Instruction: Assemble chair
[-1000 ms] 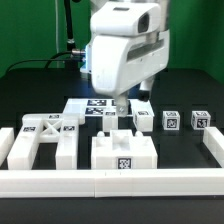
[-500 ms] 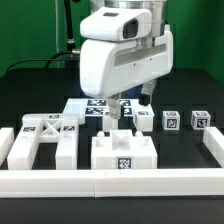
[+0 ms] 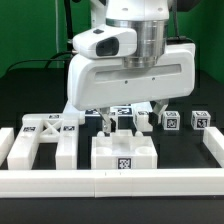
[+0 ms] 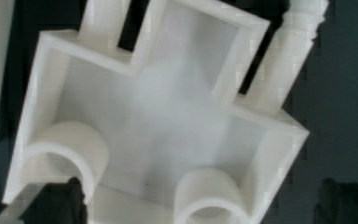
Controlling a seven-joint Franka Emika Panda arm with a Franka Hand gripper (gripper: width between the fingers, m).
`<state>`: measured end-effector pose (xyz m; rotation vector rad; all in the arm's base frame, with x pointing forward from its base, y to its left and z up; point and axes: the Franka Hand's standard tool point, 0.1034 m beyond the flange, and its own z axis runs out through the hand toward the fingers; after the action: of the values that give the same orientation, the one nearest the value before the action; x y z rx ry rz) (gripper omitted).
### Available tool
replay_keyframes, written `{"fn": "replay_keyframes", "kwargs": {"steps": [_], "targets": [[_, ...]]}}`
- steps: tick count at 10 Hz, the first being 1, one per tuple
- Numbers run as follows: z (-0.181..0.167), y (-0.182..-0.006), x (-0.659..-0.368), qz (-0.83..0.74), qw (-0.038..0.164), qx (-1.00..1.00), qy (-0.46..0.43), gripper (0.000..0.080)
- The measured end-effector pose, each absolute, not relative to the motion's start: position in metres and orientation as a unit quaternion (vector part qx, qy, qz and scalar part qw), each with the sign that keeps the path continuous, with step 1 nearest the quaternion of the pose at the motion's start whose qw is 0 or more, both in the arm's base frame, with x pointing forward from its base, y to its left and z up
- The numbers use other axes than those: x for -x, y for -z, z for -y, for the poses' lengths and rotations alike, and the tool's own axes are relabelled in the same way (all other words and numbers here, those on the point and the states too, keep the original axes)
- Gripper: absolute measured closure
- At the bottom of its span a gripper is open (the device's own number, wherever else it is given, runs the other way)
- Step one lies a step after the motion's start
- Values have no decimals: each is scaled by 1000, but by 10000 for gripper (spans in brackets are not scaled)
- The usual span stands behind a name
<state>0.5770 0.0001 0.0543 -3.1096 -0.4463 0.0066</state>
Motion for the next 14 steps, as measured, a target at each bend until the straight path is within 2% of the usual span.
{"fn": "replay_keyframes", "kwargs": {"steps": [4,7,9,12,13,14], "targets": [[-12,-48,-573,-18,9,1000,-14,150],[-20,-28,-585,-4,11,1000,-10,150],[-23,-13,-582,9,12,1000,-10,150],[-27,-8,-577,10,13,1000,-6,150],[-27,-8,-577,8,14,1000,-6,259],[-27,-8,-577,8,14,1000,-6,259]]}}
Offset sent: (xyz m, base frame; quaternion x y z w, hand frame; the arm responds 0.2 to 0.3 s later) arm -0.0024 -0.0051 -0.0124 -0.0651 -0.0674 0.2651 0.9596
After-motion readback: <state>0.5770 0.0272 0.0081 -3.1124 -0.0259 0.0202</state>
